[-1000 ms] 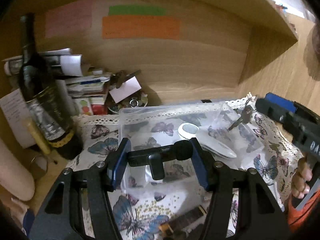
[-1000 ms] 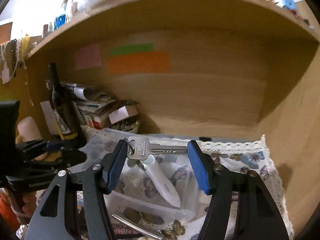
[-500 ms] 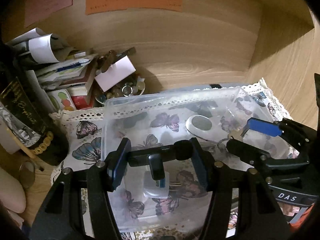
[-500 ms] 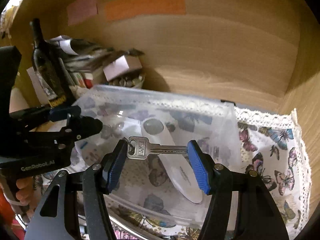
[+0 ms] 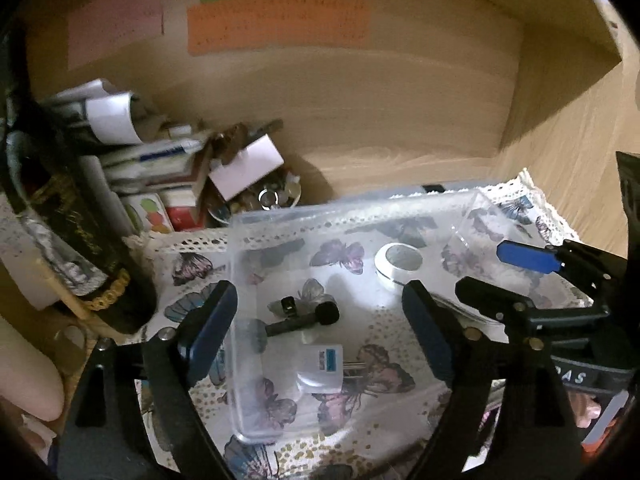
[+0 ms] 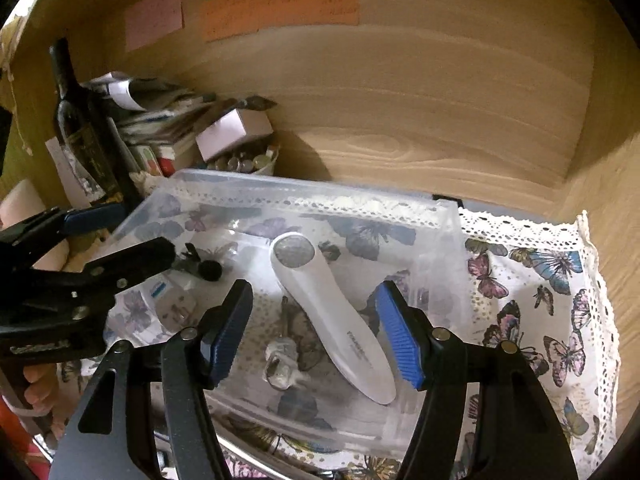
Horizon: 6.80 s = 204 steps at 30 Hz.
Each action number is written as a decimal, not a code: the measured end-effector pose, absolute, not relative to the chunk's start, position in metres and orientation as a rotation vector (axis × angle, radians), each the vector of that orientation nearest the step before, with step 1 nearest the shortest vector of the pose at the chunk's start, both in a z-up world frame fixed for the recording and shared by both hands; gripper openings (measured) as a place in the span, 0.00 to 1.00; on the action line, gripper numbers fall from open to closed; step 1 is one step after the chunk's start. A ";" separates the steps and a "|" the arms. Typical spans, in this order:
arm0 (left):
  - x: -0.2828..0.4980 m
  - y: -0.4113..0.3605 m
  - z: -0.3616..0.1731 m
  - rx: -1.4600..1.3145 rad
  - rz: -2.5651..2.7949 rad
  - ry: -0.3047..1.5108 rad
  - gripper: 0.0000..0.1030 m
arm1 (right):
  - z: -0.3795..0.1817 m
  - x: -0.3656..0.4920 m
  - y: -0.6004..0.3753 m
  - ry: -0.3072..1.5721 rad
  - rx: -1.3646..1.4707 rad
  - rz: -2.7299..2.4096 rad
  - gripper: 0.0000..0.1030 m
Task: Organize rigid objects
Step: 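Release black part into clear box with left tool while right drops key, then grasp black round grinder with left tool while right tool grasps silver tube, then lower grinder into clear box with left tool while right drops tube, then grasp small black item with left tool while right grasps black-and-gold bottle, then release black item into clear box with left tool while right drops bottle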
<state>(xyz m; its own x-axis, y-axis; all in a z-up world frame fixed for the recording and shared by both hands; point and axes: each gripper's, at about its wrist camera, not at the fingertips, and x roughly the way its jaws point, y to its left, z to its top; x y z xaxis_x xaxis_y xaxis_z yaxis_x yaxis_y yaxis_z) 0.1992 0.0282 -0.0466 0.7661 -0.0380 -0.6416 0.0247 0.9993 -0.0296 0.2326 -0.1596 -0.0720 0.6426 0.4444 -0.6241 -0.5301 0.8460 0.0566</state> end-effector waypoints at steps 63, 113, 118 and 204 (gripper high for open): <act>0.070 0.030 -0.084 -0.094 -0.103 0.743 0.32 | -0.100 0.130 -0.214 0.687 -0.195 0.571 0.14; 0.215 -0.015 -0.064 0.020 -0.169 0.767 0.47 | -0.082 0.255 -0.162 0.750 -0.287 0.518 0.15; 0.193 -0.007 -0.042 0.024 -0.141 0.689 0.62 | -0.062 0.234 -0.169 0.677 -0.258 0.523 0.36; 0.176 0.017 -0.014 -0.049 -0.136 0.600 0.24 | -0.036 0.209 -0.166 0.567 -0.146 0.646 0.21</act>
<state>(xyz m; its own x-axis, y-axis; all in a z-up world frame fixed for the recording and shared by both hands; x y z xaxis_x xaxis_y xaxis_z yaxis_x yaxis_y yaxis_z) 0.1761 0.0175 -0.0142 0.8166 -0.1417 -0.5595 0.1130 0.9899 -0.0857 0.2088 -0.1662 -0.0357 0.6534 0.5286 -0.5419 -0.6061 0.7942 0.0439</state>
